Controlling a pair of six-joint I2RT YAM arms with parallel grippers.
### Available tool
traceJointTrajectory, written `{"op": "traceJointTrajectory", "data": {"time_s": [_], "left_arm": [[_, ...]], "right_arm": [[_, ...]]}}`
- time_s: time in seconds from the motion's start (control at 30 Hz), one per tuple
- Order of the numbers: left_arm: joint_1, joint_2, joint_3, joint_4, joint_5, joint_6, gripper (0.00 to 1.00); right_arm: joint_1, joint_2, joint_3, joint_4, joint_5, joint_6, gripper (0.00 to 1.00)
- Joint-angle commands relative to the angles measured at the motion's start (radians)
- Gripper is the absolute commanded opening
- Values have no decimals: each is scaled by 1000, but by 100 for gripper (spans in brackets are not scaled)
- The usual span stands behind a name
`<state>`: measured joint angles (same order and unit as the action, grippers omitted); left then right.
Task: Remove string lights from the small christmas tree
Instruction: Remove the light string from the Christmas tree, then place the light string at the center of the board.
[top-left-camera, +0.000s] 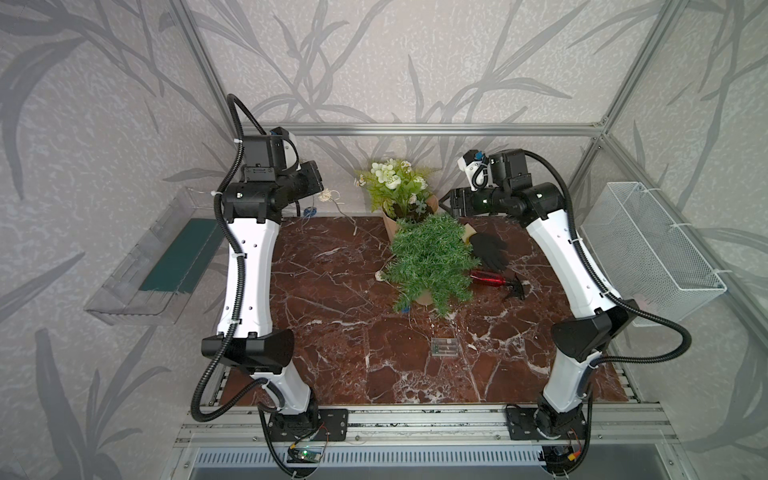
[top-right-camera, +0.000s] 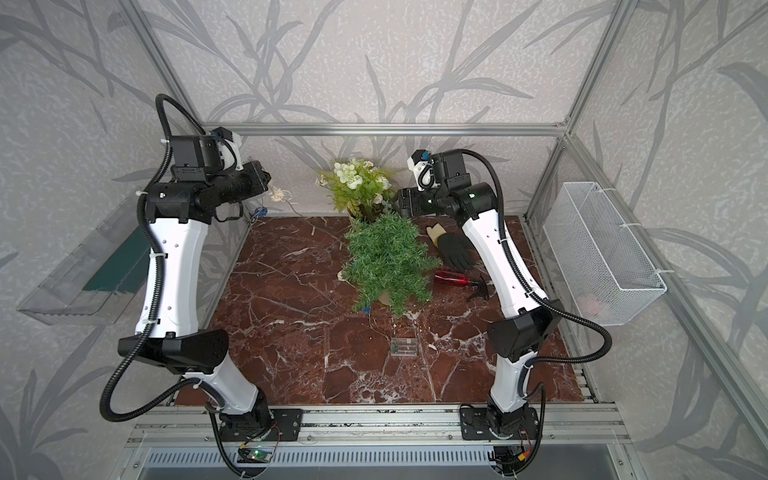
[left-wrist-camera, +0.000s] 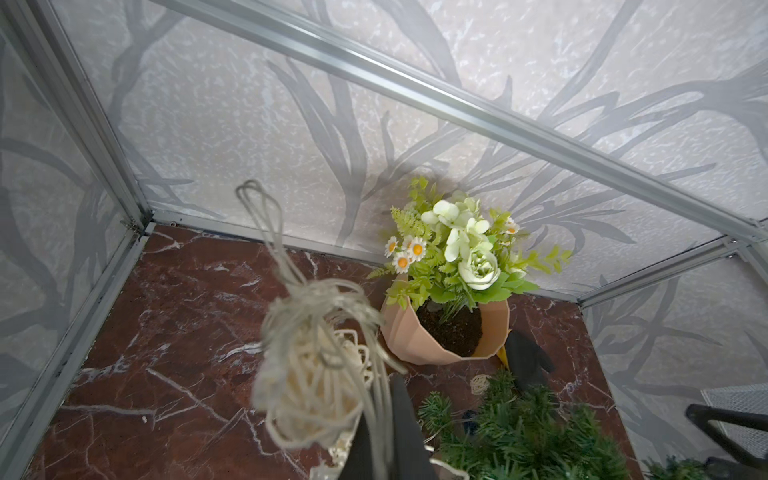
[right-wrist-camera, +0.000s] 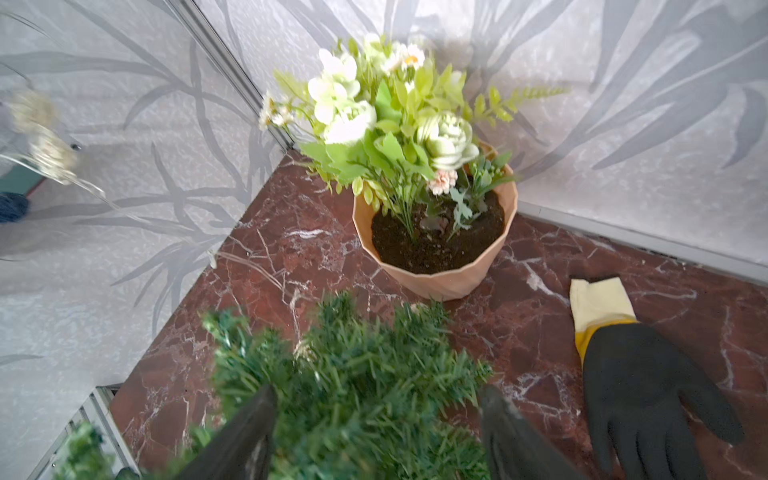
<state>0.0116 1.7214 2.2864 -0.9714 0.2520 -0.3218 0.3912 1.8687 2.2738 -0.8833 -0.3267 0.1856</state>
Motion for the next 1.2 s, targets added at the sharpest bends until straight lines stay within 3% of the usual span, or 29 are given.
{"op": "traceJointTrajectory", "data": {"time_s": [0.0, 0.27, 0.6, 0.83, 1.03, 1.17], "left_arm": [[16, -7, -2, -18, -41, 41, 0], [42, -34, 34, -30, -102, 87, 0], [53, -63, 106, 21, -14, 41, 0], [55, -74, 111, 46, 41, 13, 0], [57, -81, 19, 72, 52, 12, 0], [56, -91, -132, 152, 84, -7, 0]], "right_arm": [[-3, -14, 67, 64, -43, 42, 76], [-12, -97, -32, 85, 26, 22, 76], [-109, -270, -326, 189, -23, 66, 76], [-140, -313, -398, 194, -35, 65, 76], [-141, -330, -442, 199, -32, 64, 76], [-143, -340, -473, 208, -29, 69, 76]]}}
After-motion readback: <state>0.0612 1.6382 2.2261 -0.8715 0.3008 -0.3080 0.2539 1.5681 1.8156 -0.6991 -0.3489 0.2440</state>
